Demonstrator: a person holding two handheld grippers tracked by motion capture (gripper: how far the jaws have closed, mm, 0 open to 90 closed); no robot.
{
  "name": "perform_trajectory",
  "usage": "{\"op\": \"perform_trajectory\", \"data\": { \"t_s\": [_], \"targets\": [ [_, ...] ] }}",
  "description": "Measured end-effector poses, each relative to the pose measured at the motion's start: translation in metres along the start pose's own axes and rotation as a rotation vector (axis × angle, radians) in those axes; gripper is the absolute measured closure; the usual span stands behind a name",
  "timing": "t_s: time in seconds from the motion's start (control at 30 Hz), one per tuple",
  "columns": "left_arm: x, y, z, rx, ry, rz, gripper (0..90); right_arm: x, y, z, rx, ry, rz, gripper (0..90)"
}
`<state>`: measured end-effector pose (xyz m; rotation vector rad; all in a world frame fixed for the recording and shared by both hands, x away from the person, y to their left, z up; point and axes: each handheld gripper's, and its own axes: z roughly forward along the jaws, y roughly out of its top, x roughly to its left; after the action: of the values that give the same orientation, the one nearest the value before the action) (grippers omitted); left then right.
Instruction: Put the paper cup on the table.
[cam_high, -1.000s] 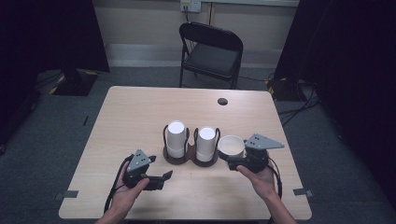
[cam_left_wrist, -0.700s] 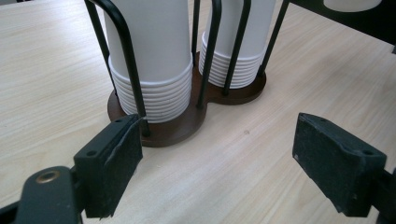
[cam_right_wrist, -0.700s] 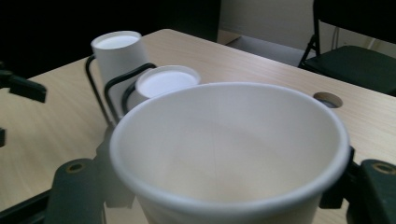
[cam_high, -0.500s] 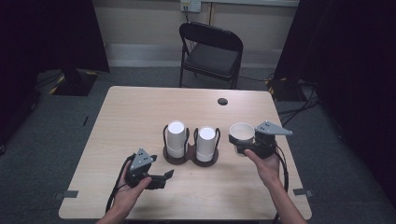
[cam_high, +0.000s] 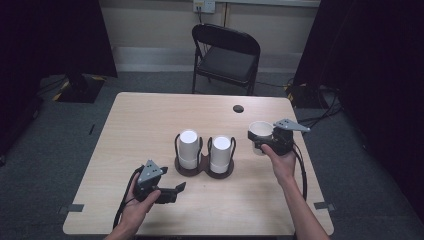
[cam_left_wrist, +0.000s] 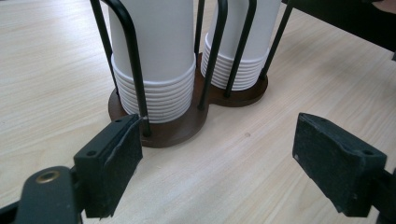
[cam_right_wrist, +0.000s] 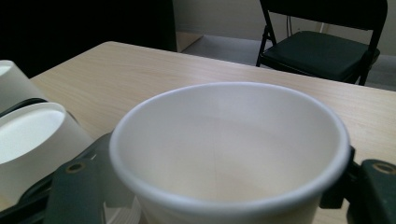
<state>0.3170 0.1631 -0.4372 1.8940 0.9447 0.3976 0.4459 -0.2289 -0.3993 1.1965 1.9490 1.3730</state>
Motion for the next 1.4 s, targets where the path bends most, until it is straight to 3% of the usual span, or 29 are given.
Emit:
{"op": "perform_trajectory", "data": {
  "t_s": [0.3, 0.6, 0.7, 0.9, 1.07, 1.4],
  "targets": [
    [-0.002, 0.0, -0.001, -0.005, 0.006, -0.003, 15.7, -0.011, -0.01, 0.028, 0.024, -0.048, 0.04, 26.1],
    [0.0, -0.001, -0.001, -0.006, 0.017, -0.006, 15.7, -0.015, -0.019, 0.053, 0.051, -0.085, 0.018, 25.9],
    [-0.001, -0.001, -0.001, -0.006, 0.019, 0.006, 15.8, -0.018, -0.021, 0.06, 0.046, -0.086, 0.035, 25.8],
    [-0.001, -0.002, 0.0, -0.001, 0.026, -0.003, 15.9, -0.017, -0.028, 0.07, 0.083, -0.078, 0.027, 25.5],
    [-0.001, -0.002, 0.0, -0.003, 0.027, 0.005, 16.0, -0.021, -0.031, 0.076, 0.074, -0.083, 0.042, 25.2],
    [0.0, -0.003, 0.0, 0.002, 0.029, -0.012, 16.5, -0.021, -0.038, 0.08, 0.079, -0.101, 0.024, 23.8]
  ]
}}
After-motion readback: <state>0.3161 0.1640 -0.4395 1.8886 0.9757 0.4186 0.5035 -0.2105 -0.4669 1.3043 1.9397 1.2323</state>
